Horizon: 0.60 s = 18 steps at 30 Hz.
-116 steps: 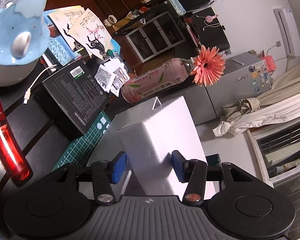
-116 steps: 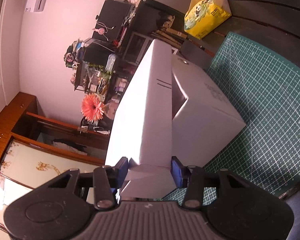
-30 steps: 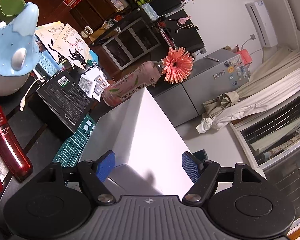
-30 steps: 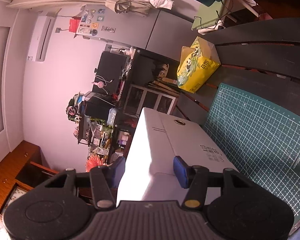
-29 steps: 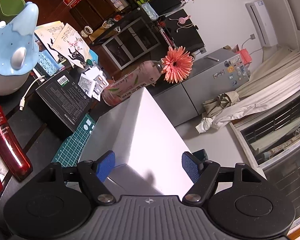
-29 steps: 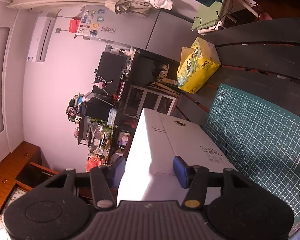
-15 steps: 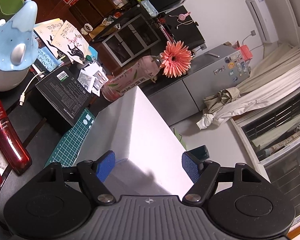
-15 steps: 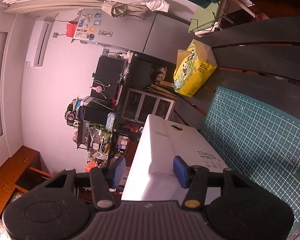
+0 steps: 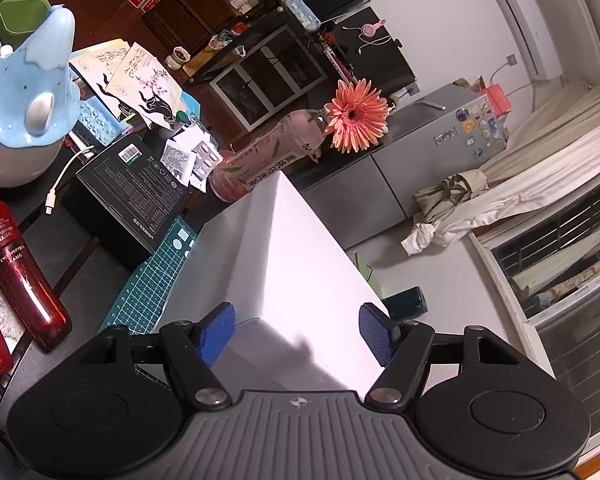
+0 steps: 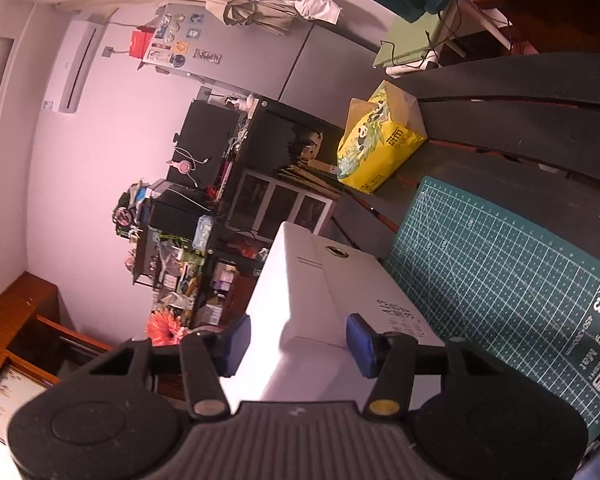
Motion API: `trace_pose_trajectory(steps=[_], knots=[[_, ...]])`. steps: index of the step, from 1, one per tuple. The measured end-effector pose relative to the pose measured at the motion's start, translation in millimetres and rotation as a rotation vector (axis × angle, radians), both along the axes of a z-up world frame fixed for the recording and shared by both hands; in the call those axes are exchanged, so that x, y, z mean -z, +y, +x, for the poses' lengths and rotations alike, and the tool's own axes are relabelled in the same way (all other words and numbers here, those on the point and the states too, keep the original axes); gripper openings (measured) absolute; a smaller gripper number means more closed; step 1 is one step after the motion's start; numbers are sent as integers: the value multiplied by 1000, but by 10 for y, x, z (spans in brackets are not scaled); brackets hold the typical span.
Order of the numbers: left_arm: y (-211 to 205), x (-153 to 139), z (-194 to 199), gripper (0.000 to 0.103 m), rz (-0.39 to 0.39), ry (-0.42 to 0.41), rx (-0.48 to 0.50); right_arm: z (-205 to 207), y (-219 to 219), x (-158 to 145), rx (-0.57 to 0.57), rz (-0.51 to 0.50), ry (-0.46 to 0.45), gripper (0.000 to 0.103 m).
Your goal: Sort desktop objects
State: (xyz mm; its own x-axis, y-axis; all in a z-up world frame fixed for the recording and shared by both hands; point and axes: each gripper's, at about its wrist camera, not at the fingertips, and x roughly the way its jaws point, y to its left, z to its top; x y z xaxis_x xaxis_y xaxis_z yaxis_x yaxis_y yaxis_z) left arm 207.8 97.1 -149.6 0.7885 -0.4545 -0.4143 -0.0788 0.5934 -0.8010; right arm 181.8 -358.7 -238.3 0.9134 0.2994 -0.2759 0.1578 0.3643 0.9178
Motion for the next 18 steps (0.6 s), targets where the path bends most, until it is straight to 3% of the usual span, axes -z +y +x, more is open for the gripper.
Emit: trace_pose_trajectory(steps=[6,13,18], knots=[[-16,-11,13,61,58,31,-4,-2,-3,6,-2,-18,16,40],[-14,19,25,49,87,61,-9,-6,1,-3,-6,-27,22,39],[-7,81,39,47,87,97,-11,-4,2,10,-7,-29,29,38]])
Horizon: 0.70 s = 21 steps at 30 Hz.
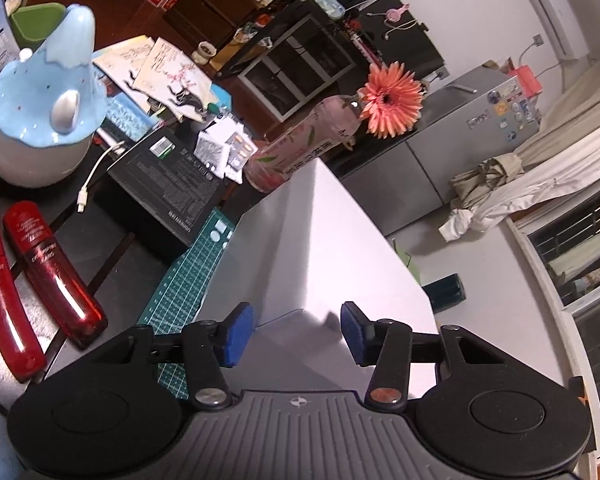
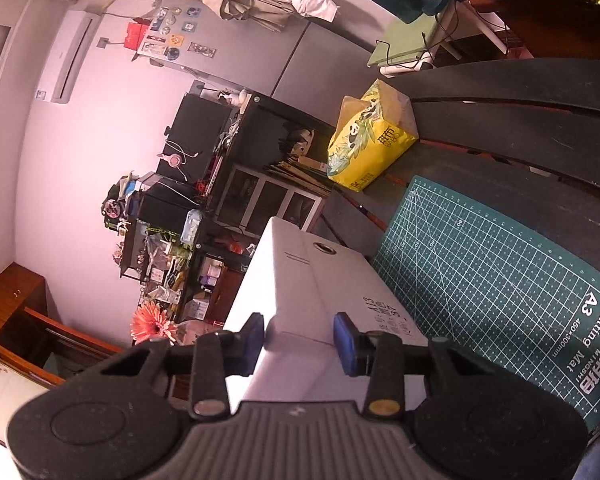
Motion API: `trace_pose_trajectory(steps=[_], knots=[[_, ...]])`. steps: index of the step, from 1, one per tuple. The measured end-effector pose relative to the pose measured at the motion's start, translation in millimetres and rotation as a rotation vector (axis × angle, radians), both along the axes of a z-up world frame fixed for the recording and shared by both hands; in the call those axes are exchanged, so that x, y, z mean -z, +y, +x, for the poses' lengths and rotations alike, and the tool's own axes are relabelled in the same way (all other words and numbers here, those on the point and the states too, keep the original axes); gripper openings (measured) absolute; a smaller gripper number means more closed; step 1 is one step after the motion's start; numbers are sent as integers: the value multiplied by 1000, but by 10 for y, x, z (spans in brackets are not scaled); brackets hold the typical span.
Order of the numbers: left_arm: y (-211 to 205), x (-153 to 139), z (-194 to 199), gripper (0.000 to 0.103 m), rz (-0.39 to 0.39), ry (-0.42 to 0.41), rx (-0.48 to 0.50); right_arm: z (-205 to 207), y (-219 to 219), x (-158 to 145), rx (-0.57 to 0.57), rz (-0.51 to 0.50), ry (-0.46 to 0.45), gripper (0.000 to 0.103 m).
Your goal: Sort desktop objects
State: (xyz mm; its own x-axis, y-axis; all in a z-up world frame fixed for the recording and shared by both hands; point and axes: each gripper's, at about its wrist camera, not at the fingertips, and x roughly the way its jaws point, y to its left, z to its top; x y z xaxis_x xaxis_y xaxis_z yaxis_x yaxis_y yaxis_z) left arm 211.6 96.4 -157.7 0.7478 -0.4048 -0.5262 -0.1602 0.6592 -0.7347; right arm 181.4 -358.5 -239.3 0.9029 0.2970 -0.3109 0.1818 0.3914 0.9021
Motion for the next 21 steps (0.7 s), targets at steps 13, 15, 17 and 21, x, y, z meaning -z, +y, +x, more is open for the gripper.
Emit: trace_pose_trajectory(steps=[13,15,17,21], knots=[[5,3,-8,47,-6,10,-2,0,6,22,-9,-17,25,37],[6,4,-7,47,-8,11,-3,5,3,33,-10,-21,30,37],[9,7,-5,47,-10,12,-3,6,4,34,-11,-24,34,37],[7,7,-1,47,-9,16,-5,16,21,27,-17,-63,56,37]])
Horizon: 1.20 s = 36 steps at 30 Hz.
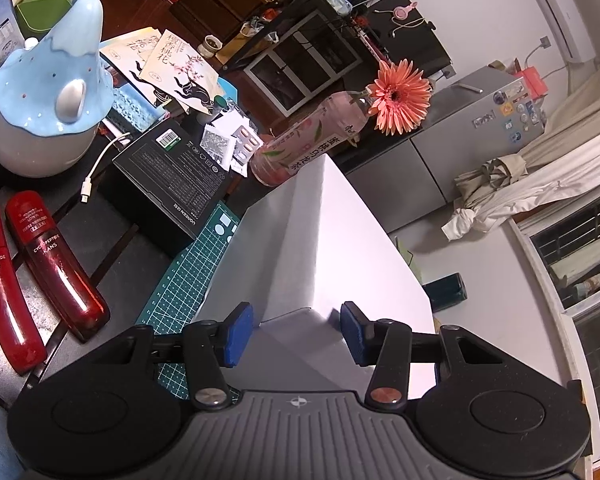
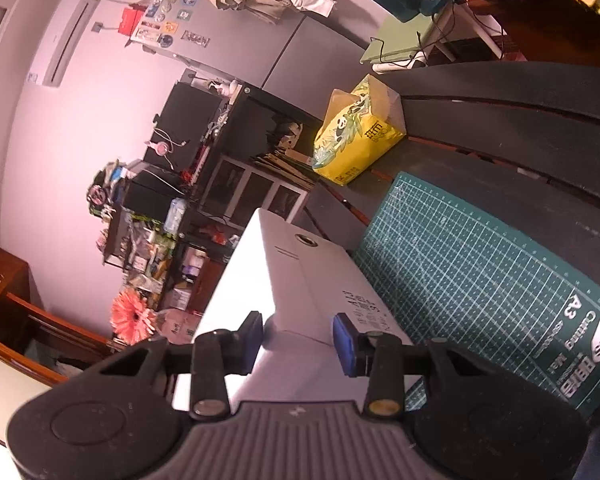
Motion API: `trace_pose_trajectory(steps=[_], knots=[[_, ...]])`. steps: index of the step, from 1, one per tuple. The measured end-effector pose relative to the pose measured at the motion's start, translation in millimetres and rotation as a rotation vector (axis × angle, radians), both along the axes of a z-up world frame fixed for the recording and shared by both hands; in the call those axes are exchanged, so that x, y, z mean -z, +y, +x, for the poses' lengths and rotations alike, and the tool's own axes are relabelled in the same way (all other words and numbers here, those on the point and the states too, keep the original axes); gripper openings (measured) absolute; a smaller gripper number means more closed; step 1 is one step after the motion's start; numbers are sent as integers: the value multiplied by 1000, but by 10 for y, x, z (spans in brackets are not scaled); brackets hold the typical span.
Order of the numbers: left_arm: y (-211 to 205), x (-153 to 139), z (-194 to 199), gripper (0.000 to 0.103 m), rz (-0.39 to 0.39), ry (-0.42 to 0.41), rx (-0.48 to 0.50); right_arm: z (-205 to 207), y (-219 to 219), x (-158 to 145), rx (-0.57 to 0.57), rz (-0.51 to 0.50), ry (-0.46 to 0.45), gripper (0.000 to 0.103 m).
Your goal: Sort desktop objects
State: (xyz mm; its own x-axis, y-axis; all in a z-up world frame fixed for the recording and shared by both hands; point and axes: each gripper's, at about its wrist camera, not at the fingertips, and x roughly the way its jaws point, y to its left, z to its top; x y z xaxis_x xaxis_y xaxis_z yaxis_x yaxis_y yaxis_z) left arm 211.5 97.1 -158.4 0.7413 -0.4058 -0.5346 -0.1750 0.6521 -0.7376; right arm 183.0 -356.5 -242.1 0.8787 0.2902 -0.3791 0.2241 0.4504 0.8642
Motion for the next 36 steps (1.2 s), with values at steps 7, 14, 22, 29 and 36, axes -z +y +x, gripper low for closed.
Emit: trace_pose_trajectory(steps=[7,14,22,29,36], knots=[[-5,3,0,47,3,3,1,2,-12,94,5,45,41,37],[-1,17,3,47,2,10,0,14,-1,100,-4,54,43,37],[-17,39,14,47,26,27,5,27,1,100,-11,43,41,38],[-17,52,22,47,57,40,2,25,0,110,-12,48,42,39],[-22,54,21,50,70,44,1,18,0,113,-11,55,44,39]])
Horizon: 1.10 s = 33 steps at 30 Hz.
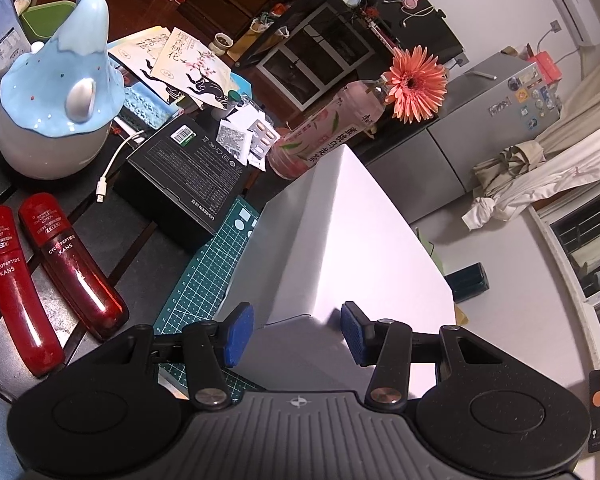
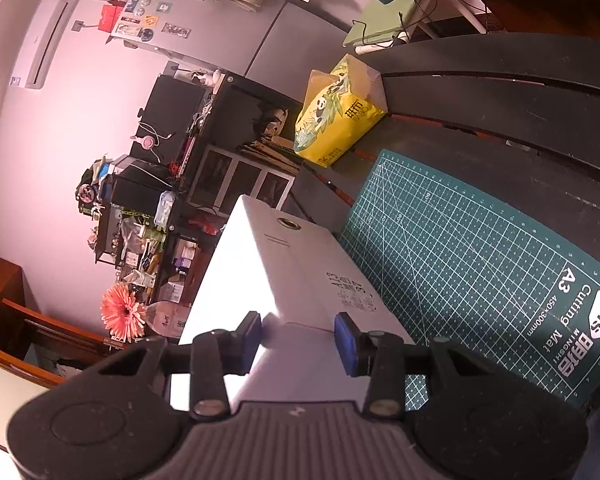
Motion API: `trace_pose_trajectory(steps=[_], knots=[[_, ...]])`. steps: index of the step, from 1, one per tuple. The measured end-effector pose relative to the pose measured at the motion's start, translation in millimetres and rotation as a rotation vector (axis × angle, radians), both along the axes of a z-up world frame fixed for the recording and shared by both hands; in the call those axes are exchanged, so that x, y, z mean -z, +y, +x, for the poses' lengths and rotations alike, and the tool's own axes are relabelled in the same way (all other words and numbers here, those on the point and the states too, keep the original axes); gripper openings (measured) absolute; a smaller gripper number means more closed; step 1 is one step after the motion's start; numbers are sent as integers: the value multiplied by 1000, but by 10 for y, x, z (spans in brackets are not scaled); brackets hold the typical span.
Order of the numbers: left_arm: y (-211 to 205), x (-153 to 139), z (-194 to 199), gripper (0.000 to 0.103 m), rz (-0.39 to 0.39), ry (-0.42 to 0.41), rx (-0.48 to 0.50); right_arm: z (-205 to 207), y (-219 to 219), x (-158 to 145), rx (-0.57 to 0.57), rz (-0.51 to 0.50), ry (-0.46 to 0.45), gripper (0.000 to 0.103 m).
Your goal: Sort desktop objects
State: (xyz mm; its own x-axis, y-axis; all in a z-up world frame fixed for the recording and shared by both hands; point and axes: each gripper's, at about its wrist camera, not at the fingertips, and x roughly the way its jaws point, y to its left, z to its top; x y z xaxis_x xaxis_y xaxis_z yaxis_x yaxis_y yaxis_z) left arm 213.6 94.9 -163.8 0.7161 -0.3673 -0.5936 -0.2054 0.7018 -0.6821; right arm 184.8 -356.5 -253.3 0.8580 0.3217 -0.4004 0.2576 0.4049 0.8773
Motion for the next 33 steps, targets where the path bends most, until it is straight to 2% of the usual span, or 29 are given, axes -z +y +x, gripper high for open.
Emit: trace_pose_trajectory(steps=[15,20,33], knots=[[-17,-16,6,48,19,1,4,20,-12,20,-1,2,0,39],[-17,10,18,43,16,15,6,19,-2,27,-3,-4,1,39],[-31,28,22,43,38,24,9,27,-3,31,-6,-15,2,39]])
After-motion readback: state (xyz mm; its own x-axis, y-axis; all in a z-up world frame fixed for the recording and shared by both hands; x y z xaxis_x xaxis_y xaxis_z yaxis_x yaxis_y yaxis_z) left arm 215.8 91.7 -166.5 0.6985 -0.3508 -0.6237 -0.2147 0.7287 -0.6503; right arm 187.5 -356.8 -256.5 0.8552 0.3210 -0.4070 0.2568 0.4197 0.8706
